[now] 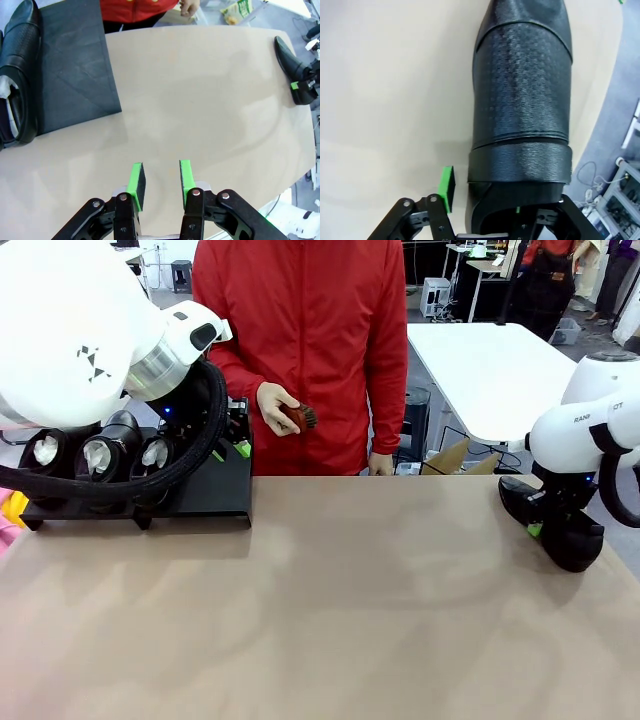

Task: Organize the shoes by placing them on the stand.
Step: Pick up one Shoe and place it in the middle of the table.

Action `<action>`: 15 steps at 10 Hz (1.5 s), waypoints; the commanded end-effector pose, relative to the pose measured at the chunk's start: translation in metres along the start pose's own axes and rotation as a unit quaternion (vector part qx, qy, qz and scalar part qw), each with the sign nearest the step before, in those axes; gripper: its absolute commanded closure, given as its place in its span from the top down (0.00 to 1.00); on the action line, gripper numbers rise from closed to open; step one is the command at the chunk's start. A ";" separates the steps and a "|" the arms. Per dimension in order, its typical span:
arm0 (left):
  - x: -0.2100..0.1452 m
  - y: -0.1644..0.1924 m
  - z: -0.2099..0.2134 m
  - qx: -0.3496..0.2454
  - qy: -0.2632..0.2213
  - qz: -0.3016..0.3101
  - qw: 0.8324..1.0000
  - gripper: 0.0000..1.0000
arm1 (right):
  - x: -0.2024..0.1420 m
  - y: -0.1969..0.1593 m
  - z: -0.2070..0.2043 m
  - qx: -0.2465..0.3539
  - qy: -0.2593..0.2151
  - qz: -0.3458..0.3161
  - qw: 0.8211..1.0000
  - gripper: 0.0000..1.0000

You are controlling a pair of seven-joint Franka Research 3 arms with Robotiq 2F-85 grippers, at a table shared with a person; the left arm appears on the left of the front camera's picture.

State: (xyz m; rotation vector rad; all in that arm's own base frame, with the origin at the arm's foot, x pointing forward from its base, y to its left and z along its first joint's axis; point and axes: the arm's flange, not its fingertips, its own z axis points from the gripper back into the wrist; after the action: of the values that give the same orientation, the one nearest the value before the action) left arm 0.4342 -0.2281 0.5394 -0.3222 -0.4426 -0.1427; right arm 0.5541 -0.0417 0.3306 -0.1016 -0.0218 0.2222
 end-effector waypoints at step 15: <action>-0.005 0.003 0.002 -0.002 0.000 0.001 1.000 0.40 | -0.074 0.186 0.178 0.009 -0.075 -0.153 0.985 0.00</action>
State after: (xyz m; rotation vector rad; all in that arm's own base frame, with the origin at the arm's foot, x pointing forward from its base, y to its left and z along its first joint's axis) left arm 0.4333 -0.2277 0.5390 -0.3213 -0.4422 -0.1427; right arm 0.4434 0.1283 0.4838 -0.1696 -0.2032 -0.0590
